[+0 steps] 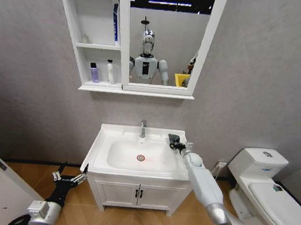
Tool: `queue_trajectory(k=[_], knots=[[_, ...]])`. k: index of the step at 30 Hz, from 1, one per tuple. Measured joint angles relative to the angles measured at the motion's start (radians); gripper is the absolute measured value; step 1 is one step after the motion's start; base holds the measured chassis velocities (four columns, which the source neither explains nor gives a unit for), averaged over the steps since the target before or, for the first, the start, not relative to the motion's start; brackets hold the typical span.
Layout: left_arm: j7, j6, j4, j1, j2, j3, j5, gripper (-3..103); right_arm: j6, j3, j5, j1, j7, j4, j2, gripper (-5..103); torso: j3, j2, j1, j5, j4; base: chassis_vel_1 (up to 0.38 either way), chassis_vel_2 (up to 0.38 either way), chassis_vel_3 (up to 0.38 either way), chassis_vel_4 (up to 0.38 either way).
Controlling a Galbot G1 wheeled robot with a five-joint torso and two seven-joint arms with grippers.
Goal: Move facial cleanser and shampoo from washbasin to cabinet, then wipe washbasin with towel.
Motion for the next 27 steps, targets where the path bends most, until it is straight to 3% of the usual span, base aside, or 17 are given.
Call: queue_trajectory(k=[8,16,22,27], knots=[[0.0,0.0,0.0,0.0,0.0,0.0,0.0,100,-0.084,-0.11,0.033,-0.074,0.147,0.065,0.02,2,0.0,0.0,0.0,0.0007,-0.0004,0.0,0.0,0.0,0.0],[0.0,0.0,0.0,0.0,0.0,0.0,0.0,100,-0.148,-0.196,0.048,-0.038,0.219,-0.017,0.004,2,0.0,0.0,0.0,0.0007,-0.0002,0.0,0.0,0.0,0.0],[0.0,0.0,0.0,0.0,0.0,0.0,0.0,100,-0.169,-0.222,0.033,-0.004,0.225,-0.085,0.009,2,0.0,0.0,0.0,0.0006,-0.0004,0.0,0.0,0.0,0.0],[0.001,0.0,0.0,0.0,0.0,0.0,0.0,100,-0.16,-0.229,-0.006,0.022,0.178,-0.18,0.021,2,0.0,0.0,0.0,0.0007,-0.0002,0.0,0.0,0.0,0.0]])
